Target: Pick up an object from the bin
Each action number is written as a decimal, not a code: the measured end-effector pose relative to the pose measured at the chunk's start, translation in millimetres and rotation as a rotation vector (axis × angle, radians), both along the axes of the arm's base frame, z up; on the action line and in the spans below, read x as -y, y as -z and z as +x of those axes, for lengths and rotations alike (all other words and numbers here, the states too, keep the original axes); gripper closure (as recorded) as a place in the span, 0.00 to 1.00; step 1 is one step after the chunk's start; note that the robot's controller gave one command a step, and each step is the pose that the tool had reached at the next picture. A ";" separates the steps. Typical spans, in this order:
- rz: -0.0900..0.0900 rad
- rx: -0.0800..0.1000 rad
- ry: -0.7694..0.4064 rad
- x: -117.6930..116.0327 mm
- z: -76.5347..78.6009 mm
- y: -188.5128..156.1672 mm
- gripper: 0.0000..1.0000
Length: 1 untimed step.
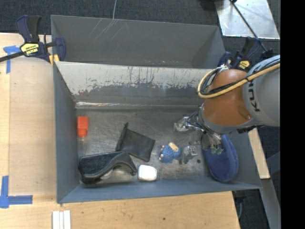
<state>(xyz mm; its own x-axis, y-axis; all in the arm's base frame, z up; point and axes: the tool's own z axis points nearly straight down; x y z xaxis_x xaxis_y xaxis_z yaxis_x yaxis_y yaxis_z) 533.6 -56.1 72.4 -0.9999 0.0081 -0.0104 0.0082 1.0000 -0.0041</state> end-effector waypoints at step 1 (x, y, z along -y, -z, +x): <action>0.003 0.001 -0.445 -76.9 83.8 -30.4 0.00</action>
Offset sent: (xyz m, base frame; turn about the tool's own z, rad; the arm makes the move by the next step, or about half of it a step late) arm 0.0806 0.0741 0.0276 -0.4417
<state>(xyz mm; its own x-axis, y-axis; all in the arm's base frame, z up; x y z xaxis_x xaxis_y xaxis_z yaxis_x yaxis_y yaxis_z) 617.4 20.8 102.8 -0.9061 -0.4229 -0.0119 -0.4229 0.9062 -0.0019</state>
